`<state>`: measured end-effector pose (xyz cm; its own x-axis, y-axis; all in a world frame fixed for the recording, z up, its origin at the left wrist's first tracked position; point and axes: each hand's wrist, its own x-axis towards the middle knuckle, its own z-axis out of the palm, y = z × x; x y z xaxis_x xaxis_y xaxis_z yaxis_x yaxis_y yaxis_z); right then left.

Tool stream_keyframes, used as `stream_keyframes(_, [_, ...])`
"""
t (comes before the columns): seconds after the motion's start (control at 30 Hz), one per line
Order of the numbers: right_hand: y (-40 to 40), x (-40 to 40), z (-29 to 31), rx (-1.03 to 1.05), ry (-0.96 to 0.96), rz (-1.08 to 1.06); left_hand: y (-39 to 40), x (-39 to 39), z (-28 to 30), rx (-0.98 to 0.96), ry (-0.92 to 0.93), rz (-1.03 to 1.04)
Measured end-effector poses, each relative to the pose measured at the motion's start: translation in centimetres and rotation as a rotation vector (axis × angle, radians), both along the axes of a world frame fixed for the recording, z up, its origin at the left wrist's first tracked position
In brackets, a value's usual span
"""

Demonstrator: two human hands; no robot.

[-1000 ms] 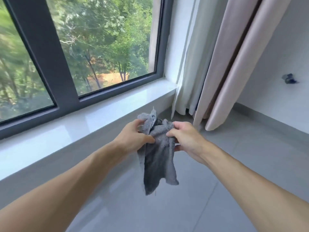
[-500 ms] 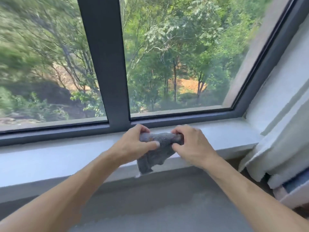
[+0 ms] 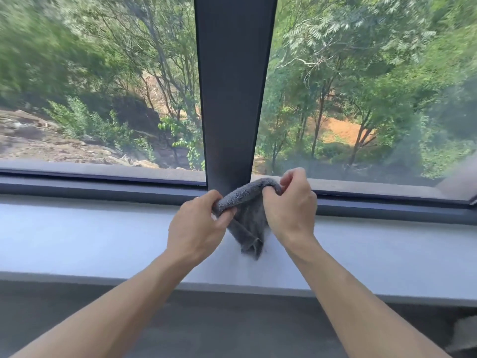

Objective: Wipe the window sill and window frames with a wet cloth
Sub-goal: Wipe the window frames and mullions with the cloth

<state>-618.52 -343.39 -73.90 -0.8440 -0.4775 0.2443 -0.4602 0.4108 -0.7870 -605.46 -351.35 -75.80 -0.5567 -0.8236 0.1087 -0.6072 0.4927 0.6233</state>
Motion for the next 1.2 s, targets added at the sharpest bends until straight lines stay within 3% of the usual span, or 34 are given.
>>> stream_keyframes(0.1, [-1.9, 0.1, -2.7, -0.232, 0.224, 0.13, -1.4, -0.1, -1.8, -0.248, -0.138, 0.048])
stream_keyframes(0.17, [-2.8, -0.3, -4.7, -0.238, 0.488, 0.305, -2.7, 0.5, -2.6, -0.394, -0.177, 0.087])
stream_keyframes(0.3, [-2.3, -2.9, -8.5, 0.078, 1.112, 0.422, -4.0, 2.1, -4.1, -0.491, -0.215, 0.02])
stream_keyframes(0.37, [-2.1, -3.5, -8.6, 0.132, 1.359, 0.527, -4.3, 3.3, -4.6, -0.542, -0.277, -0.029])
stream_keyframes(0.5, [-5.3, -3.4, -7.0, 0.379, 1.657, 0.819, -4.7, 4.8, -4.7, -0.548, -0.366, -0.051])
stream_keyframes(0.6, [-6.4, -4.1, -6.4, 0.511, 1.75, 0.877, -4.8, 4.7, -5.1, -0.484, -0.411, -0.097])
stream_keyframes(0.77, [-1.6, -9.5, -6.1, 0.647, 1.741, 0.904, -4.6, 3.5, -5.1, -0.396, -0.459, -0.149])
stream_keyframes(0.93, [-5.1, -5.8, -6.2, 0.523, 1.792, 0.907, -4.1, 3.6, -4.8, -0.395, -0.52, -0.187])
stream_keyframes(1.2, [1.2, -11.6, -5.8, 0.712, 1.601, 0.891, -2.6, 3.0, -4.6, -0.419, -0.515, -0.314])
